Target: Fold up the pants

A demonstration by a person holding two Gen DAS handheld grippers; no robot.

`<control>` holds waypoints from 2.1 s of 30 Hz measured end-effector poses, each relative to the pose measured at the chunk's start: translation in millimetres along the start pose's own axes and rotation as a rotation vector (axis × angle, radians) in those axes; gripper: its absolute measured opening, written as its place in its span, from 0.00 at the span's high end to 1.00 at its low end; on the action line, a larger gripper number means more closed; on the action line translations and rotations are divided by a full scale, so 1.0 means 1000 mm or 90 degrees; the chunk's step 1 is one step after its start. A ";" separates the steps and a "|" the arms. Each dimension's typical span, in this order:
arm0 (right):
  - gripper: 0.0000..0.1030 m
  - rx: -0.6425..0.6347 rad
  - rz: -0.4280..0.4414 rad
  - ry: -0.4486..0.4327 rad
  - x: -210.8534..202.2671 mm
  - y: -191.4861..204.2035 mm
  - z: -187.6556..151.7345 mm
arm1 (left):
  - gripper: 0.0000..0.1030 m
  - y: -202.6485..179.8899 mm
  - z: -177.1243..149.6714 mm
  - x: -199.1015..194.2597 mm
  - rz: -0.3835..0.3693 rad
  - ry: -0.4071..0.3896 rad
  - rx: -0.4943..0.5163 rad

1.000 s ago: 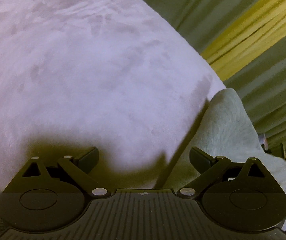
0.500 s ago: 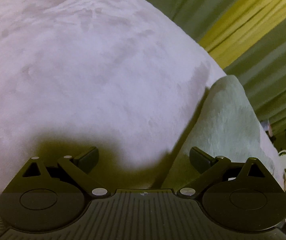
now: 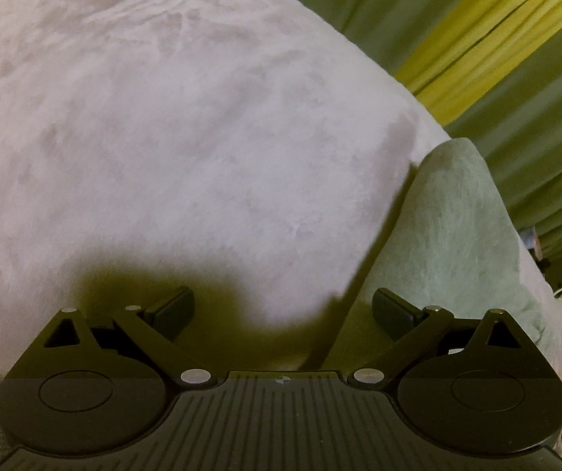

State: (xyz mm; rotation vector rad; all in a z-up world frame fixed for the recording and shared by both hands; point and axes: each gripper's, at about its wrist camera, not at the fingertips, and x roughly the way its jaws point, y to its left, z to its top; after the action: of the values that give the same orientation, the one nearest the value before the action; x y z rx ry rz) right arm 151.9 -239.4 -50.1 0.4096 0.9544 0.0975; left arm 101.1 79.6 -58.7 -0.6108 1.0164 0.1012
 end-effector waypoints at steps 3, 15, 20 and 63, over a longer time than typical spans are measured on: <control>1.00 0.003 0.006 -0.018 -0.013 -0.014 -0.013 | 0.03 -0.002 -0.002 -0.004 -0.007 -0.013 0.016; 0.97 -0.018 -0.022 -0.062 -0.037 0.001 0.029 | 0.03 -0.055 -0.037 0.000 -0.008 -0.009 0.260; 0.96 -0.086 -0.081 -0.097 -0.025 0.011 0.064 | 0.00 -0.063 -0.045 0.014 0.045 0.016 0.291; 0.04 0.043 -0.060 -0.087 -0.074 -0.069 0.020 | 0.00 -0.050 -0.037 0.017 0.023 0.044 0.229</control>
State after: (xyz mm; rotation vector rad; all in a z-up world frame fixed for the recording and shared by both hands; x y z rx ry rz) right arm 118.3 -328.0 -9.1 0.4278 0.8425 -0.0485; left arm 99.6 15.1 -65.1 -0.2701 1.0812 -0.0718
